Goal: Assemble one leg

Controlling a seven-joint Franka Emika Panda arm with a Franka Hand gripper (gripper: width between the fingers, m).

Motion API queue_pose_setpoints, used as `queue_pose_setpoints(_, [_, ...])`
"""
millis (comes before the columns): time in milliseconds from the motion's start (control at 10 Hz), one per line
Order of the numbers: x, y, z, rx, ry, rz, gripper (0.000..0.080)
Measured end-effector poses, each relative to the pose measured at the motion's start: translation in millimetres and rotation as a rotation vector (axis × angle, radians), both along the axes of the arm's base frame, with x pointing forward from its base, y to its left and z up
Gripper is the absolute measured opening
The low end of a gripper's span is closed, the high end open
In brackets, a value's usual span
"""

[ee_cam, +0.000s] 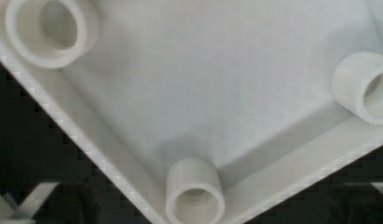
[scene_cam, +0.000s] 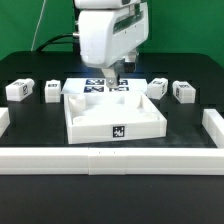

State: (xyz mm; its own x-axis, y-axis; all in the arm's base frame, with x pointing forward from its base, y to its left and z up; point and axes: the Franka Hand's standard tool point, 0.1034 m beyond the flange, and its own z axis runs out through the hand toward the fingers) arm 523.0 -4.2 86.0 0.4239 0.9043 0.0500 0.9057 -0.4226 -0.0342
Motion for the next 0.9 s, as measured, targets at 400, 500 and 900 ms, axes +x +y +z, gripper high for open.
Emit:
queue_pose_setpoints(400, [-14.7,-14.8,-11.3,-0.006,-0.019,0.254,0.0650])
queue_pose_setpoints(500, [-23.7,-16.2,-16.0,-0.016,-0.004,0.337,0.0650])
queue_pose_setpoints(900, [-35.0,-17.5,-20.0,-0.054,0.023,0.452,0.0650])
